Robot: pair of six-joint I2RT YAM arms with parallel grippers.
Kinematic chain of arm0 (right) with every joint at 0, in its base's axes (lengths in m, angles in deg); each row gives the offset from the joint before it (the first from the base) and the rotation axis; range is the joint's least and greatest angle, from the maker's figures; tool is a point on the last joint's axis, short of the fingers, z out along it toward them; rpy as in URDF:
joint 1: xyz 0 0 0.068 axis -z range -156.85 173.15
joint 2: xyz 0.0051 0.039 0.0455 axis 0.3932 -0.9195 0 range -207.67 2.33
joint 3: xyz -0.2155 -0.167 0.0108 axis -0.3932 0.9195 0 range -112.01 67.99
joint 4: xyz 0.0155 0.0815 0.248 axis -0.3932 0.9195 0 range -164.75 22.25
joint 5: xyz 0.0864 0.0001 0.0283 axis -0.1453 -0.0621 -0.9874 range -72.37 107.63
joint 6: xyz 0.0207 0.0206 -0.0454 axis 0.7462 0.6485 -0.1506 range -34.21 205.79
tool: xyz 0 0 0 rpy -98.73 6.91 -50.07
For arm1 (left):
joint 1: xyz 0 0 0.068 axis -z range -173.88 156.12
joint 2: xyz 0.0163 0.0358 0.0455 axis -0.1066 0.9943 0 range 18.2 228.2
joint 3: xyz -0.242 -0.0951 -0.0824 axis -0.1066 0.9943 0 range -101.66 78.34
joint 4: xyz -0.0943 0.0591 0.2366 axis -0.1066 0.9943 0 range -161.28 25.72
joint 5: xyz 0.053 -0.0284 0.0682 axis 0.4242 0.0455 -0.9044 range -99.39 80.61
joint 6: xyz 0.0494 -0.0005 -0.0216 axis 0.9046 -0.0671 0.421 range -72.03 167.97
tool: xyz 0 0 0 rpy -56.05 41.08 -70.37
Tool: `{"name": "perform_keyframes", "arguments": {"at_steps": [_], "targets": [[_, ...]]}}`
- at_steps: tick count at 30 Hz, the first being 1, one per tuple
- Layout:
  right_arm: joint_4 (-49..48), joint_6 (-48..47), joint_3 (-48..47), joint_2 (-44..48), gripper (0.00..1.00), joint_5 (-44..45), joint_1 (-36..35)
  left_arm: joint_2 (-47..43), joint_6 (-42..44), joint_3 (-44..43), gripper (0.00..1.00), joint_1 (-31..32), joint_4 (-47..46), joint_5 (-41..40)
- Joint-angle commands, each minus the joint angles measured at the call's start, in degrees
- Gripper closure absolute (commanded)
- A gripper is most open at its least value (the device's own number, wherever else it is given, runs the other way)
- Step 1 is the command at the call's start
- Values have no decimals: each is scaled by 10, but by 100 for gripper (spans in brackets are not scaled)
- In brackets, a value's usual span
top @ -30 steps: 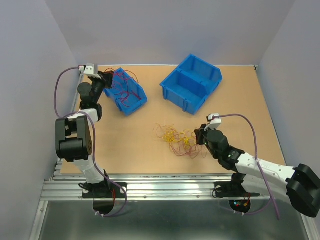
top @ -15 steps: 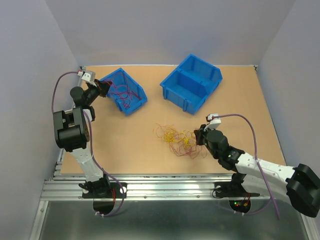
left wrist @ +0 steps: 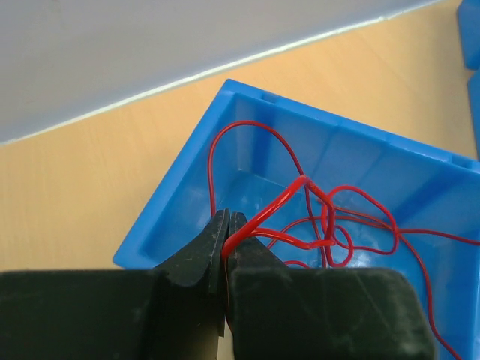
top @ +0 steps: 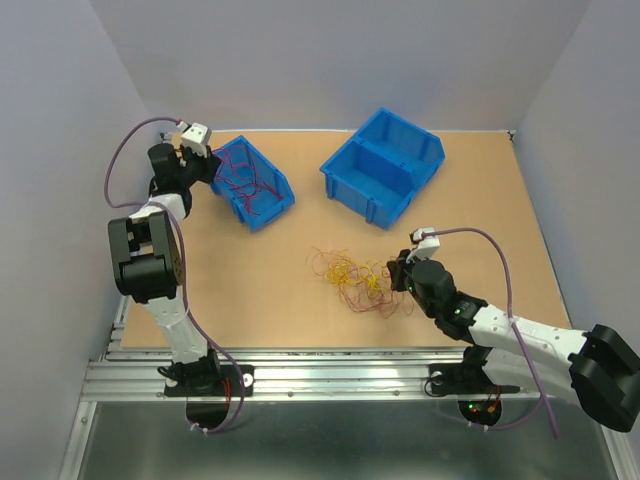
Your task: Untangle the cables
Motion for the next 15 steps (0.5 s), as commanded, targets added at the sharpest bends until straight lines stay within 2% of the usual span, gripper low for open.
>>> {"name": "perform_keyframes", "arguments": {"at_steps": [1, 6, 10, 14, 15], "targets": [[-34, -5, 1, 3, 99, 0, -4, -18, 88, -51, 100, 28, 133, -65], [-36, -7, -1, 0, 99, -3, -4, 15, 134, -111, 100, 64, 230, -136], [-37, -8, -2, -3, 99, -4, -4, 34, 138, -140, 99, 79, 268, -169], [-38, -9, -2, -5, 99, -4, -3, 52, 118, -184, 90, 80, 318, -178], [-38, -9, -2, -5, 99, -4, -4, 53, 115, -193, 82, 80, 329, -178]]}}
